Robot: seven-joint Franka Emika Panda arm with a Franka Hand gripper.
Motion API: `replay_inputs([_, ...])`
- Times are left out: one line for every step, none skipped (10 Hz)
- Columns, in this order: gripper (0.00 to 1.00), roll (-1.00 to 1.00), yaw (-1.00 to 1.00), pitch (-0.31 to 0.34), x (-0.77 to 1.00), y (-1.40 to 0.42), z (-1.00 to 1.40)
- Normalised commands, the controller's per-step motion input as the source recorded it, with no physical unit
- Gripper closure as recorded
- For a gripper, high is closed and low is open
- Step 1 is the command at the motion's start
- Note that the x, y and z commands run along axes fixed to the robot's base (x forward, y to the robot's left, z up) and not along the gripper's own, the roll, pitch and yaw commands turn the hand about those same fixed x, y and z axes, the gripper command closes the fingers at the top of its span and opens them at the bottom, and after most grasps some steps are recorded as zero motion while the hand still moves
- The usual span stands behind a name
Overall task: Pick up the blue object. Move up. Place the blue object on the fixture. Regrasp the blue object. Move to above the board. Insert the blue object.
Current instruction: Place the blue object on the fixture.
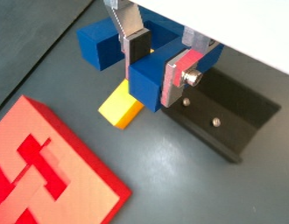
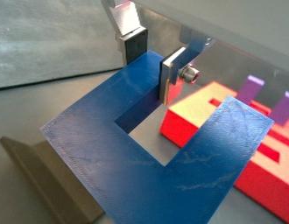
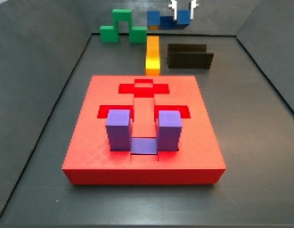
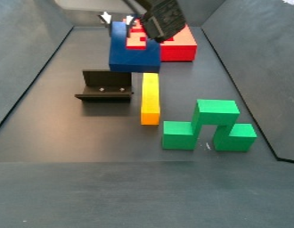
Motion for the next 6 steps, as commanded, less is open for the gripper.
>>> replay_inputs([1.00, -0.67, -0.12, 0.000, 0.95, 0.00, -0.19])
replay_inputs([1.00, -0.46, -0.08, 0.000, 0.95, -0.01, -0.31])
replay_inputs([1.00, -0.35, -0.03, 0.000, 0.96, -0.01, -0.32])
replay_inputs([1.00, -0.28, -0.05, 0.000, 1.00, -0.06, -0.26])
replay_inputs([1.00, -0.22, -0.05, 0.006, 1.00, -0.08, -0.21])
replay_inputs([1.00, -0.21, -0.07, 0.000, 1.00, -0.11, -0.19])
